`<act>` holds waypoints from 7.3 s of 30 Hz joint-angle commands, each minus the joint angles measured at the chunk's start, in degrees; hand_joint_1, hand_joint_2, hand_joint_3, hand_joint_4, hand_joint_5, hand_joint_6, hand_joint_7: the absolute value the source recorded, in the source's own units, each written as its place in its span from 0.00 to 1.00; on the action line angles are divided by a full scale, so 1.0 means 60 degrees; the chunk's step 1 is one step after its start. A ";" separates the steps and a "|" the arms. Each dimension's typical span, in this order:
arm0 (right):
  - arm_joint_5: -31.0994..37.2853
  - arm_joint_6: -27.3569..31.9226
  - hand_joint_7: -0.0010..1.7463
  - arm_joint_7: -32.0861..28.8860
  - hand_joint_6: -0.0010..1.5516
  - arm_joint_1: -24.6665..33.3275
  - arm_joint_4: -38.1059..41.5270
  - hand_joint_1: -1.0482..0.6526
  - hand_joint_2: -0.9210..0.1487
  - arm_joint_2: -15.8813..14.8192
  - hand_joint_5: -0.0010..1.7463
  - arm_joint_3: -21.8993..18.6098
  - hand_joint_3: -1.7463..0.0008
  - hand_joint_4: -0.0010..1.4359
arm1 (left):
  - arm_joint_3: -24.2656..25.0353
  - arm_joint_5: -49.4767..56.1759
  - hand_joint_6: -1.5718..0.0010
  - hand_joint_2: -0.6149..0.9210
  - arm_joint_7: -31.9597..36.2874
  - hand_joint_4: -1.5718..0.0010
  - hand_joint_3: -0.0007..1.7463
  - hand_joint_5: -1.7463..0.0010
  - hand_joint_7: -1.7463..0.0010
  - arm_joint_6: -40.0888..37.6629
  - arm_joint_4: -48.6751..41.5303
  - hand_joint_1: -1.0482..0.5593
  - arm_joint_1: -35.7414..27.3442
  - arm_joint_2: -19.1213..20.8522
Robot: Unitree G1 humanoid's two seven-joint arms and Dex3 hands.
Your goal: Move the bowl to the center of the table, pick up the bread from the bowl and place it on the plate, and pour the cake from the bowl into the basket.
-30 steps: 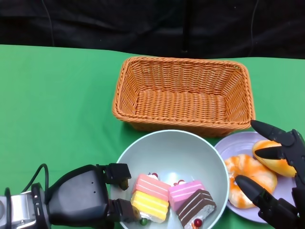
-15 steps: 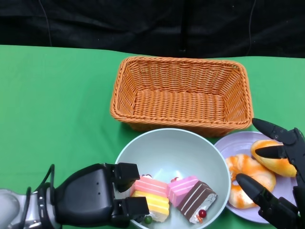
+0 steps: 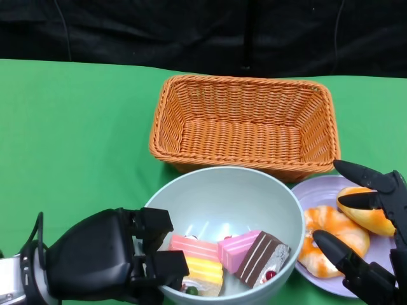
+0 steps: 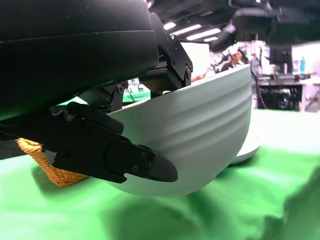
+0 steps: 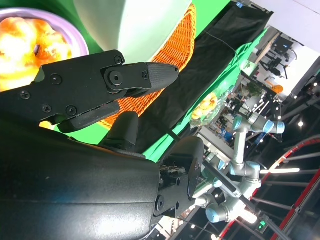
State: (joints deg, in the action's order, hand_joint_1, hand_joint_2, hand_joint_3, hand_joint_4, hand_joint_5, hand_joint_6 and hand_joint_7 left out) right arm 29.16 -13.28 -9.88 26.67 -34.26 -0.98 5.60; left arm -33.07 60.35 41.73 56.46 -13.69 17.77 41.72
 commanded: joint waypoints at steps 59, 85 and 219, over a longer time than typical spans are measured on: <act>-0.0208 -0.1895 0.71 -0.0387 0.60 0.0739 0.1080 0.71 0.75 -0.0189 1.00 0.0278 0.05 0.69 | 0.4875 -1.1894 0.43 0.54 -0.7913 0.37 0.94 0.00 0.03 -0.8461 -0.0712 0.51 0.1598 -0.8931; -0.0048 -0.1976 0.70 -0.0497 0.61 0.1143 0.0962 0.71 0.76 -0.0216 0.98 0.0796 0.04 0.68 | 0.7864 -1.7970 0.46 0.57 -0.7173 0.34 0.96 0.00 0.00 -1.2594 -0.0446 0.50 0.1835 -1.0620; -0.2247 -0.1755 0.72 0.0545 0.57 0.0549 0.0523 0.66 0.64 -0.0458 0.92 0.1193 0.10 0.63 | 0.3491 -1.1567 0.78 1.00 -1.2617 0.75 0.15 0.86 0.97 -0.6426 0.3897 0.19 -0.3068 -0.1356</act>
State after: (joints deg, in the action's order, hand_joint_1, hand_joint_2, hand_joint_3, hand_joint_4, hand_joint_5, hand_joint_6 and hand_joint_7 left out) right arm 15.48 -22.53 -7.45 29.88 -28.80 -3.32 11.76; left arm -13.68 -7.54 -33.59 18.38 8.98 0.49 33.95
